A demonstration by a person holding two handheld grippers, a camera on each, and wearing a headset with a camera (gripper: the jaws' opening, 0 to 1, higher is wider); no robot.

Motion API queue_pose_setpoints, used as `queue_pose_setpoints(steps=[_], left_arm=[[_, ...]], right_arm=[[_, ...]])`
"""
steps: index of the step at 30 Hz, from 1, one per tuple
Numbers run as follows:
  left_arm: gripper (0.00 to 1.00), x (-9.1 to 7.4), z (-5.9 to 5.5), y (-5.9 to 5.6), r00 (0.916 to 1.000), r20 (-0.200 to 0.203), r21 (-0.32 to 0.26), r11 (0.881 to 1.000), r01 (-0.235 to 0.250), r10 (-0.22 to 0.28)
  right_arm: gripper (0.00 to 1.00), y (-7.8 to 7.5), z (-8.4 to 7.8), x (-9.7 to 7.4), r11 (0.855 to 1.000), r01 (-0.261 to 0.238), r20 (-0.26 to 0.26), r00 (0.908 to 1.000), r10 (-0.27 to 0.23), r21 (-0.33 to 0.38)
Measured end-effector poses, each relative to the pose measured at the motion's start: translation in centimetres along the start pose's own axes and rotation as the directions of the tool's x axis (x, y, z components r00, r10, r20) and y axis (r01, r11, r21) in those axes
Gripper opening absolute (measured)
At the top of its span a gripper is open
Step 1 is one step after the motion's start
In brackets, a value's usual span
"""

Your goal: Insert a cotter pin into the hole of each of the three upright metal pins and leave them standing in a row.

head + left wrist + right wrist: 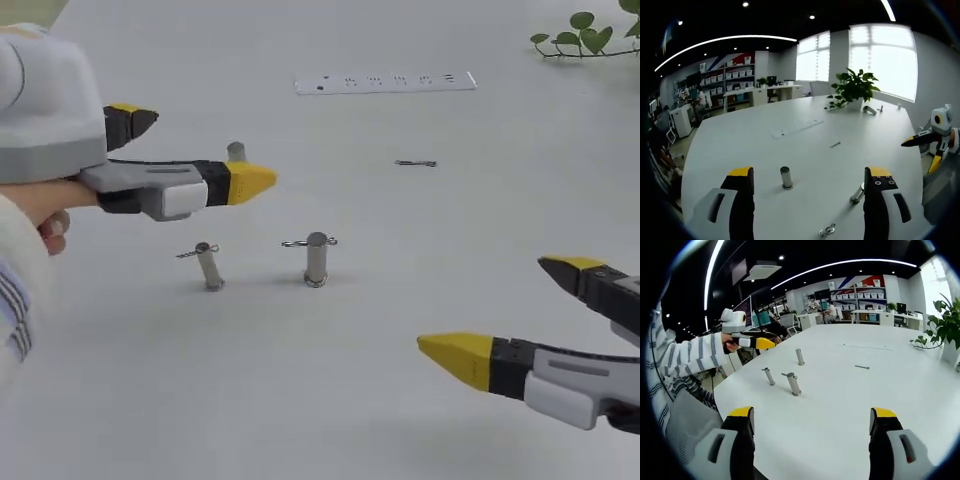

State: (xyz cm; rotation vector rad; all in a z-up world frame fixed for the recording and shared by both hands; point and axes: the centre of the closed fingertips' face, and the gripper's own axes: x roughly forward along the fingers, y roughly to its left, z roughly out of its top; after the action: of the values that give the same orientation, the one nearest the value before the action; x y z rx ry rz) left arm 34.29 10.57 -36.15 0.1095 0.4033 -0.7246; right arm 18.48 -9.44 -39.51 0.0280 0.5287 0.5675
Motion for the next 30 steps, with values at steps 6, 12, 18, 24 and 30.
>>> queue_pose_setpoints(steps=[6, 12, 18, 24, 30], left_arm=[[0.82, 1.6, -0.8, 1.1, 0.9987, -0.049, 0.033, 0.999, 0.015, -0.014], [0.72, 3.2, -2.5, 2.3, 0.9878, -0.155, 0.135, 0.99, 0.035, -0.014], [0.59, 4.6, -2.9, 2.2, 0.9829, -0.18, 0.124, 0.99, 0.062, -0.039], [0.47, 5.5, -3.7, 2.8, 0.9789, -0.199, 0.106, 0.992, 0.067, -0.045], [0.38, 6.6, -4.4, 2.7, 0.9783, -0.199, 0.056, 0.996, 0.07, -0.058]], right_arm=[[0.95, -0.4, -0.1, -0.4, 1.0, 0.021, 0.003, 0.9998, -0.021, 0.01], [0.96, -1.0, -0.4, -0.8, 0.999, 0.049, -0.006, 0.9988, -0.048, 0.021], [0.96, -1.4, -0.6, -1.2, 0.997, 0.071, -0.007, 0.9975, -0.071, 0.028], [0.96, -1.7, -0.9, -1.4, 0.995, 0.087, -0.013, 0.9961, -0.087, 0.043], [0.95, -1.8, -1.1, -1.3, 0.994, 0.096, -0.022, 0.9953, -0.095, 0.051]])
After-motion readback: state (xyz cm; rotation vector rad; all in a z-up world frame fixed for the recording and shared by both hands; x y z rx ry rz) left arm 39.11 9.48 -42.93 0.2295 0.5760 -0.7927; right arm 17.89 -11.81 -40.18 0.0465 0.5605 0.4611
